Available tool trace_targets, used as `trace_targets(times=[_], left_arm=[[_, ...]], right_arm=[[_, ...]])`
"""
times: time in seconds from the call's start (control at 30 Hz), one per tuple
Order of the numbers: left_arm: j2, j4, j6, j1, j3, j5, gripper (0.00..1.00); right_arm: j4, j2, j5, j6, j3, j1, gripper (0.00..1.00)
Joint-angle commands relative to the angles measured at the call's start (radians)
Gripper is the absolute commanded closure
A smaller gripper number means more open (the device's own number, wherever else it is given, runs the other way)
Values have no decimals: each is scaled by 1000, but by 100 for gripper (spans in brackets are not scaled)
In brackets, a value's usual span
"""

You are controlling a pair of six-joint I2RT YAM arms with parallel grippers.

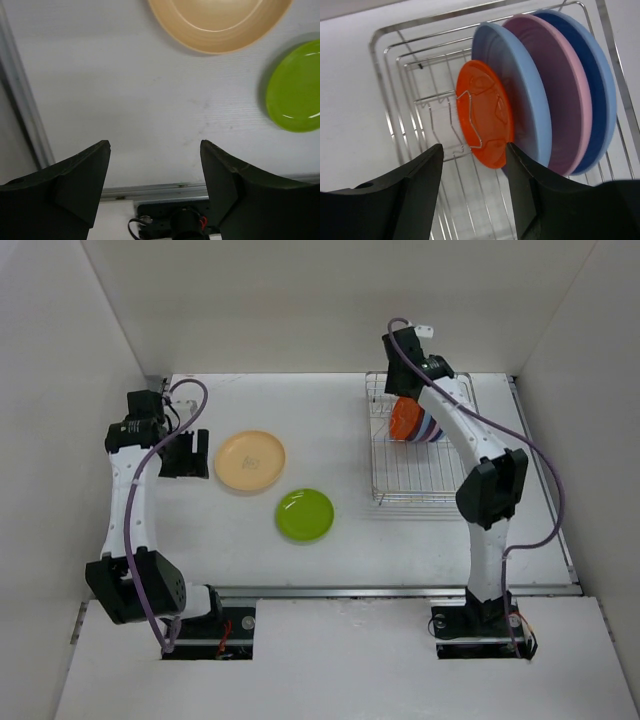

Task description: Unload the plates from the dish rack

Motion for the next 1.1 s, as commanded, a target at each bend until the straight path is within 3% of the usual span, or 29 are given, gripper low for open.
trace_targets(times=[0.0, 0.17, 0.27, 0.47, 0.5, 0.83, 0.93, 1.07], left_arm=[[-74, 105, 50, -2, -27, -184, 30], [-63, 116, 59, -2, -37, -264, 29], [-43, 126, 49, -2, -37, -287, 28], [-43, 135, 40, -2, -56, -225, 28], [-43, 135, 29, -2, -56, -224, 28], [-25, 126, 20, -2, -66, -192, 28], [-25, 116, 20, -2, -66, -192, 28], [-25, 116, 20, -2, -66, -192, 28]], right_arm=[[-50, 83, 89, 4, 74, -6, 42], [-50, 125, 99, 4, 86, -26, 45], [-50, 136, 187, 4, 97, -26, 45], [-71, 157, 310, 13, 78, -26, 45], [-71, 157, 319, 13, 78, -26, 40], [-71, 246, 182, 50, 89, -48, 38], [-71, 246, 160, 61, 89, -59, 45], [-50, 190, 139, 61, 66, -59, 82]])
